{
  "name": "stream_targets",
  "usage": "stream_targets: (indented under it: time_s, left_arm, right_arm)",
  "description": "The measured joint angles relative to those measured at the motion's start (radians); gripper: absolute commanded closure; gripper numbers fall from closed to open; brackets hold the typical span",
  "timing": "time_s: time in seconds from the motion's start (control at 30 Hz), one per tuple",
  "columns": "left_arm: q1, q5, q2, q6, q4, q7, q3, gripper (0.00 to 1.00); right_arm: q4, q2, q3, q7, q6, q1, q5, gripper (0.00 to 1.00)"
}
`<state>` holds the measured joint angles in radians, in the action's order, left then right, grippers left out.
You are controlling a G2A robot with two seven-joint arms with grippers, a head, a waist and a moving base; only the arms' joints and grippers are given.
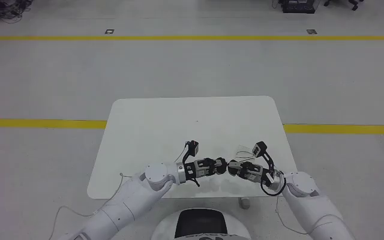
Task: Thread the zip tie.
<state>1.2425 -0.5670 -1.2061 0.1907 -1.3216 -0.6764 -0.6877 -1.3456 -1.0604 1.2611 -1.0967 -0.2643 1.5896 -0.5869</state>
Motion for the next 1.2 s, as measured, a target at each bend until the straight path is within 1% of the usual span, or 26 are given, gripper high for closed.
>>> stream_targets:
  time_s: [0.33,0.53,0.57,0.8,0.83,0.9,0.97,1.0,1.03,1.07,1.2]
  left_arm:
    - [-0.003,0.002,-0.002,-0.002,0.002,-0.003,0.001,0.92]
    - [-0.003,0.002,-0.002,-0.004,0.003,-0.004,0.002,0.95]
    - [-0.004,0.002,-0.002,-0.004,0.003,-0.005,0.002,1.00]
    - [-0.004,0.001,-0.004,-0.002,0.006,-0.006,0.003,1.00]
    - [-0.004,0.001,-0.004,-0.002,0.006,-0.006,0.003,1.00]
    - [-0.004,0.001,-0.004,0.000,0.007,-0.006,0.003,1.00]
    - [-0.003,0.002,-0.004,0.002,0.007,-0.007,0.002,1.00]
    - [-0.003,0.002,-0.004,0.003,0.007,-0.007,0.001,1.00]
    - [-0.002,0.002,-0.003,0.004,0.007,-0.007,0.001,1.00]
    - [-0.002,0.002,-0.003,0.005,0.007,-0.008,0.000,1.00]
    - [0.000,0.005,-0.002,0.011,0.005,-0.009,-0.002,1.00]
  right_arm:
    - [0.000,0.001,-0.004,-0.004,0.000,-0.002,-0.002,1.00]
    - [0.000,0.001,-0.008,-0.005,-0.002,-0.004,-0.001,1.00]
    - [0.000,0.001,-0.008,-0.005,-0.002,-0.004,-0.001,1.00]
    - [0.001,0.002,-0.010,-0.002,-0.003,-0.003,-0.004,1.00]
    - [0.001,0.002,-0.010,-0.002,-0.003,-0.003,-0.004,0.90]
    - [0.001,0.003,-0.009,-0.002,-0.003,-0.002,-0.006,0.60]
    - [-0.001,0.003,-0.007,-0.002,-0.003,0.000,-0.009,0.55]
    - [-0.002,0.004,-0.005,-0.003,-0.003,0.001,-0.010,0.51]
    - [-0.003,0.004,-0.004,-0.004,-0.004,0.002,-0.010,0.21]
    - [-0.003,0.005,-0.003,-0.004,-0.004,0.003,-0.011,0.00]
    - [-0.007,0.006,0.002,-0.003,-0.004,0.008,-0.014,0.00]
